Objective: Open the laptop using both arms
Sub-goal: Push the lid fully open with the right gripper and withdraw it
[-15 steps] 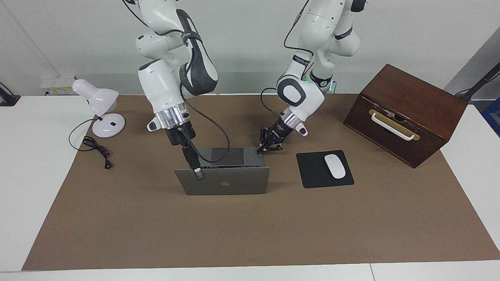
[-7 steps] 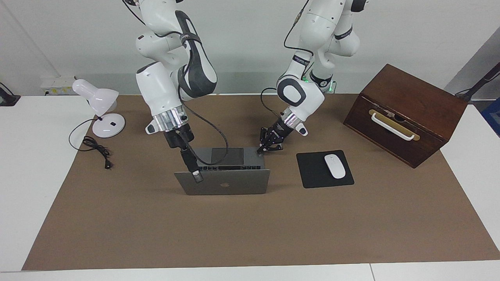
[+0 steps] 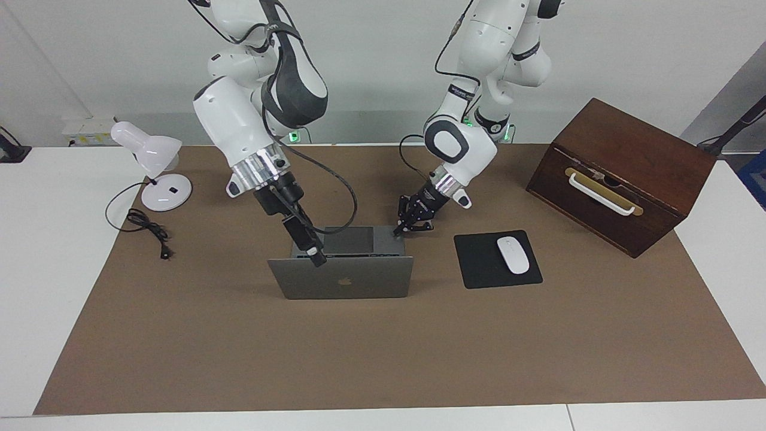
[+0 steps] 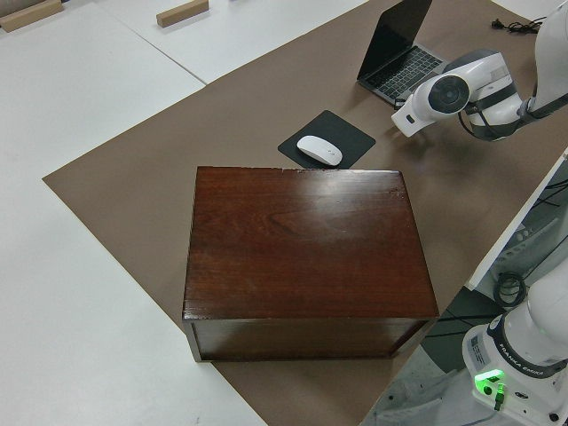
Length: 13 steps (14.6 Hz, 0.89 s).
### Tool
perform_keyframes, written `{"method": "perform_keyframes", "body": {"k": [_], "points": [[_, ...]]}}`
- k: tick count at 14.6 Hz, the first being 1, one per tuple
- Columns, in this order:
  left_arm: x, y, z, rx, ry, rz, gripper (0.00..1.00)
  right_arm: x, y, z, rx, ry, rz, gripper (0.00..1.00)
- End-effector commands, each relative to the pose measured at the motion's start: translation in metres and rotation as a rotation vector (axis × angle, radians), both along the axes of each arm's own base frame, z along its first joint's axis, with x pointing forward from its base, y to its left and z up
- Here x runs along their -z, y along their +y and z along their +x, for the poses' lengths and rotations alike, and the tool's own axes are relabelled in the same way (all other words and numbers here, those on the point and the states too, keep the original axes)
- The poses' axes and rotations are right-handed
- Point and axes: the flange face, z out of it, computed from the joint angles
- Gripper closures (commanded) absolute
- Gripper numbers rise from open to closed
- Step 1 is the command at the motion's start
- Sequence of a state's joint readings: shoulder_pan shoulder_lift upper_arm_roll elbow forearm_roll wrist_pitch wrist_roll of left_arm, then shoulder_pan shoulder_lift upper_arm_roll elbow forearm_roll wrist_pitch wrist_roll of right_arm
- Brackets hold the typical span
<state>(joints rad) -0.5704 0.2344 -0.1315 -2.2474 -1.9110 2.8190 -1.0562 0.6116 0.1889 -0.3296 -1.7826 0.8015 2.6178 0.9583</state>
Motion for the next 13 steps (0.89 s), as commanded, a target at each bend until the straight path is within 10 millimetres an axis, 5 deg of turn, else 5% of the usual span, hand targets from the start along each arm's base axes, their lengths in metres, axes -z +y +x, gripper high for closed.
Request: {"method": "perform_keyframes", "body": {"k": [1, 6, 13], "points": [[0.018, -0.006, -0.002, 0.004, 0.009, 0.030, 1.00, -0.030, -0.009, -0.006, 0.006, 0.022, 0.068, 0.00], [0.006, -0.004, 0.005, -0.005, -0.014, 0.025, 1.00, -0.082, -0.026, 0.000, -0.041, 0.034, 0.105, 0.00], [-0.032, 0.006, 0.023, -0.062, -0.084, 0.024, 1.00, -0.100, -0.053, 0.001, -0.137, 0.015, -0.074, 0.00]]}}
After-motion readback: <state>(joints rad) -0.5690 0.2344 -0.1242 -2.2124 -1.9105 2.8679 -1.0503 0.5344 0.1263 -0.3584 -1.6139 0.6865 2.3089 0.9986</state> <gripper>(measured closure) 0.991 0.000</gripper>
